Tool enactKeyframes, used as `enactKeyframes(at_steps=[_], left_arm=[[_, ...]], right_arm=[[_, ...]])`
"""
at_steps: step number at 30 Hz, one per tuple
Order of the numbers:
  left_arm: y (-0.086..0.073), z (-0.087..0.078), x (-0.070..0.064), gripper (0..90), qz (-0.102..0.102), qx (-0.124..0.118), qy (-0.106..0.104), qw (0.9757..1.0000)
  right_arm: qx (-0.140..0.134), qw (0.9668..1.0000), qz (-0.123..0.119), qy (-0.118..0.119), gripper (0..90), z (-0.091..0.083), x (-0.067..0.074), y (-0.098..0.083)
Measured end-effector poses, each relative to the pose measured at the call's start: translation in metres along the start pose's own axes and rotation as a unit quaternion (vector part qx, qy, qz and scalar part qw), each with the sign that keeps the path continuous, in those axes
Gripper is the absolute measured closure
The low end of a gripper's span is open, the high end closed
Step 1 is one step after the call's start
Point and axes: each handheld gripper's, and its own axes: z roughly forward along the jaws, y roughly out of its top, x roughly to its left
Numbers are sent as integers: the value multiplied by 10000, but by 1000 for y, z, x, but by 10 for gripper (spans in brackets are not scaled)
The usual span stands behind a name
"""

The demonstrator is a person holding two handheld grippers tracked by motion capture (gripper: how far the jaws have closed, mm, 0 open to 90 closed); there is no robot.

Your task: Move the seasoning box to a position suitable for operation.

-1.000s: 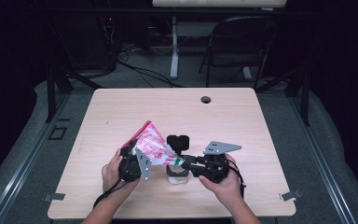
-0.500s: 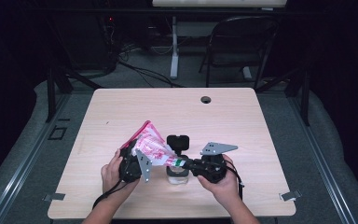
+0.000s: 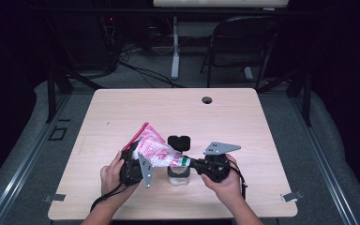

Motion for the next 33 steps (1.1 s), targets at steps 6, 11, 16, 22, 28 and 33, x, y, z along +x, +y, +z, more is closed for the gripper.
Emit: enactKeyframes(at_steps=[6, 11, 16, 22, 28, 33], left_arm=[[0, -2, -1, 586, 140, -9, -8, 9999], [-1, -3, -1, 592, 217, -57, -14, 9997], [0, -6, 0, 594, 374, -117, 47, 9992], [1, -9, 0, 597, 579, -129, 119, 9982], [3, -11, -1, 599, 683, -139, 233, 9973], [4, -13, -1, 602, 724, -135, 338, 9967]], right_arm=[[17, 10000, 50, -14, 900, 1, -4, -1], [6, 10000, 71, -2, 900, 2, -6, -1], [9, 10000, 67, -5, 900, 2, -7, -1], [2, 10000, 94, -19, 900, 2, -9, -1], [-24, 9999, 165, 31, 900, 1, -11, -1], [-48, 9996, 230, 135, 900, 1, -11, -2]])
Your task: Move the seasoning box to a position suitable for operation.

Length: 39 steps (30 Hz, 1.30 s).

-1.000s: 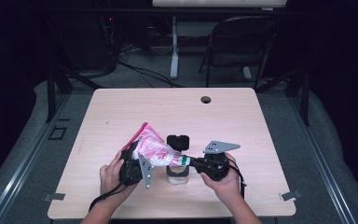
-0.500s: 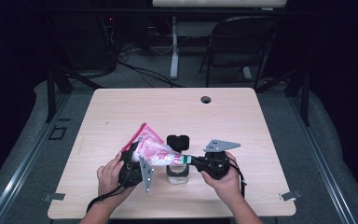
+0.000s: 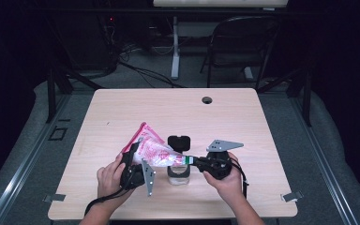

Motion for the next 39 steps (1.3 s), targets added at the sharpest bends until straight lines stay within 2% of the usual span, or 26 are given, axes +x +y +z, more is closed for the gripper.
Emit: enactKeyframes(at_steps=[6, 13, 21, 28, 32, 39], left_arm=[[0, -1, 0, 604, 26, -15, -4, 10000], [2, -2, -1, 606, 86, -23, 38, 10000], [5, -4, -2, 606, 274, -9, 125, 9995], [6, -4, -1, 606, 320, -41, 150, 9994], [7, -5, 0, 606, 438, 3, 159, 9989], [8, -5, 1, 606, 465, 10, 168, 9988]], right_arm=[[71, 10000, -49, 42, 808, 0, 0, -1], [99, 9999, -95, 24, 770, 1, 1, -2], [139, 9998, -130, -40, 818, 1, 3, -4], [171, 9997, -145, -15, 867, 2, 3, -6], [174, 9998, -121, 34, 884, 3, 3, -7], [204, 9997, -132, 43, 890, 3, 3, -7]])
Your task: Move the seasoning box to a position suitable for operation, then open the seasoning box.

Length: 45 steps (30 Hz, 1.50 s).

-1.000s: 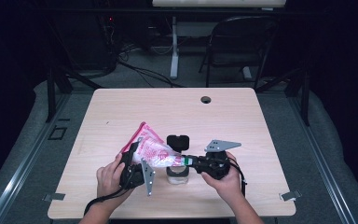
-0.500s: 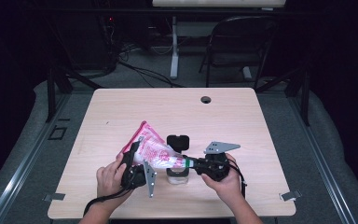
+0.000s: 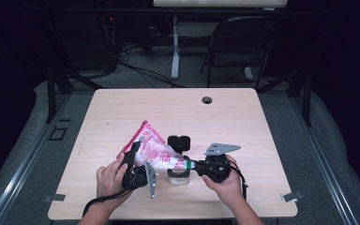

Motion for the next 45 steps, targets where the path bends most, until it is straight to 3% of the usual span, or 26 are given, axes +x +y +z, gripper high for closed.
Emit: enactKeyframes(at_steps=[18, 29, 45], left_arm=[[1, 0, 2, 607, 205, -54, -1, 9998], [1, -1, 4, 608, 475, -14, -28, 9989], [3, -2, 6, 610, 620, 3, 1, 9981]], right_arm=[[6, 10000, 31, 7, 890, 2, 0, -2], [66, 10000, 21, 10, 890, 3, 0, -2], [87, 10000, 15, 5, 892, 4, 0, -3]])
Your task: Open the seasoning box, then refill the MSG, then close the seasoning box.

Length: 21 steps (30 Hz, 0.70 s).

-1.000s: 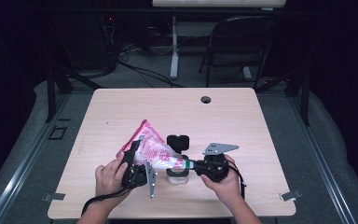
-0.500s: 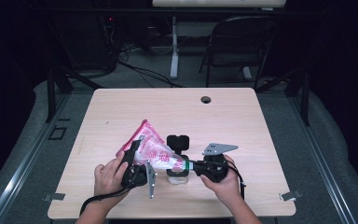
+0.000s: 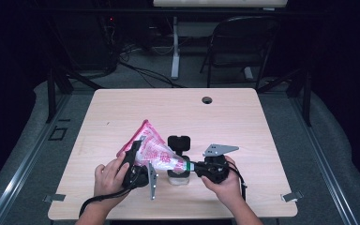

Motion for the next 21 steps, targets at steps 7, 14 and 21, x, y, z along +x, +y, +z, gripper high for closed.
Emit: enactKeyframes(at_steps=[7, 14, 21], left_arm=[[0, 0, 0, 610, 63, 22, -3, 10000], [0, 0, 1, 610, 125, 21, -1, 9999], [1, -1, 2, 611, 189, 17, -7, 9998]], right_arm=[[0, 10000, 14, -1, 893, 1, 0, 0], [10, 10000, 7, 2, 892, 2, 0, 0], [22, 10000, -4, 6, 892, 2, 0, 0]])
